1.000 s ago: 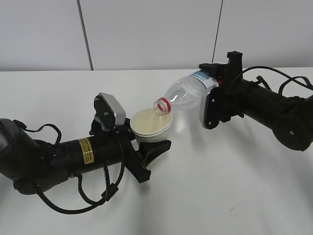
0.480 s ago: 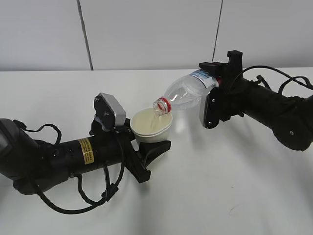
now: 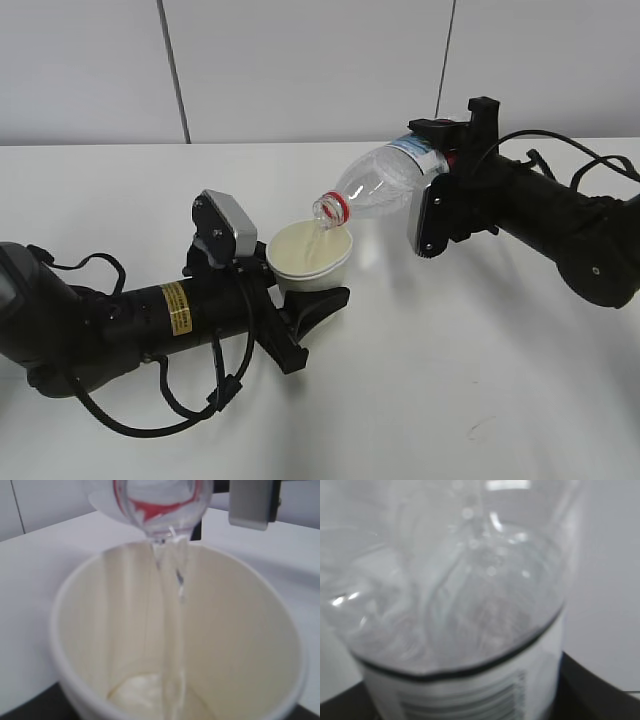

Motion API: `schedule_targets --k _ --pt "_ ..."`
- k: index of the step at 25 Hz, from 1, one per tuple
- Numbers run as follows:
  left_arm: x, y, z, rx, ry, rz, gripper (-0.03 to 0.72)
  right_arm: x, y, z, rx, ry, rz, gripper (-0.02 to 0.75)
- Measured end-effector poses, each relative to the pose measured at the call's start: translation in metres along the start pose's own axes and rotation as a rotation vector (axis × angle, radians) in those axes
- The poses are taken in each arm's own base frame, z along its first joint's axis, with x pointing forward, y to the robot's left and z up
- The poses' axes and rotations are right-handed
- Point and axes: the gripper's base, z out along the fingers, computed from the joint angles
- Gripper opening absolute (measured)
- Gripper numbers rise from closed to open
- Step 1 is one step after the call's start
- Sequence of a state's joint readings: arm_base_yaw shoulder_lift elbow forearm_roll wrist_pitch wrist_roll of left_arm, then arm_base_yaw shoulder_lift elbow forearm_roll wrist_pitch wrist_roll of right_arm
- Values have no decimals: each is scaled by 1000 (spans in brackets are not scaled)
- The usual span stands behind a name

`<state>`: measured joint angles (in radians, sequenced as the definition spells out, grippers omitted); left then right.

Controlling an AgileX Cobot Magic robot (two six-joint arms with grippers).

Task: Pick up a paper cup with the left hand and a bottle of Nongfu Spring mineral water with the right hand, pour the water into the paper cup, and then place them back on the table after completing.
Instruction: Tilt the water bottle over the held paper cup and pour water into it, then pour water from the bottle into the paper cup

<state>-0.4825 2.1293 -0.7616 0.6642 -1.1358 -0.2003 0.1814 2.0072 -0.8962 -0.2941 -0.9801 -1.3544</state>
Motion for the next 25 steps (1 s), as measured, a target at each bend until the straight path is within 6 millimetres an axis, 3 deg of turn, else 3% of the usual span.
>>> schedule_targets --k 25 --pt "0 0 0 0 0 0 398 1 0 0 3 7 -22 412"
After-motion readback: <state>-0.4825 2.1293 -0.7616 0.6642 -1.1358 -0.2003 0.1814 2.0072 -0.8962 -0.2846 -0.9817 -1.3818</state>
